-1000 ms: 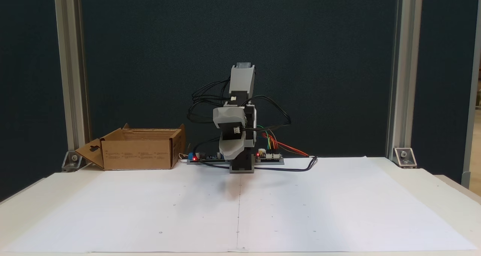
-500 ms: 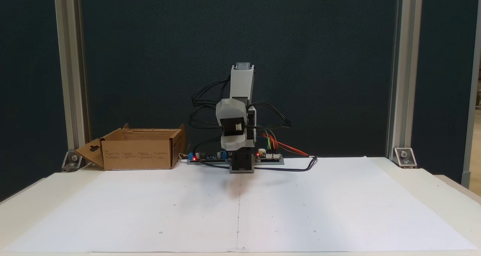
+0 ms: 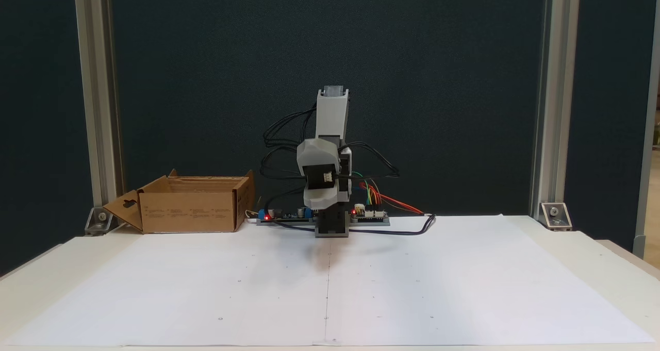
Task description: Grasp a green dice and put it in the bin.
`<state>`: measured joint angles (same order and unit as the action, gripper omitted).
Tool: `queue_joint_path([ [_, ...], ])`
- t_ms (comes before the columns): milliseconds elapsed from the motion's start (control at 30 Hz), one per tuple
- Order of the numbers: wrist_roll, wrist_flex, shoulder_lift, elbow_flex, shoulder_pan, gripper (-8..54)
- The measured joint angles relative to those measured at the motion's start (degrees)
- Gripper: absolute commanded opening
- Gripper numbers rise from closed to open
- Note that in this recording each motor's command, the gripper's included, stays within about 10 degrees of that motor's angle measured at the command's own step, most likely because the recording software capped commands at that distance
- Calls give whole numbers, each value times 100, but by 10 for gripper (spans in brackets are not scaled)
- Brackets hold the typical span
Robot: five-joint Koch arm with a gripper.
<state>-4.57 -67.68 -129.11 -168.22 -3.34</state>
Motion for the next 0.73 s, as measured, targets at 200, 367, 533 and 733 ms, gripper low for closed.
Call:
queue_joint_path([
  [200,0,0,0,-167,18,445],
  [367,0,9,0,-202,18,445],
  [533,0,9,0,-202,79,445],
  [733,0,0,0,-202,123,445],
])
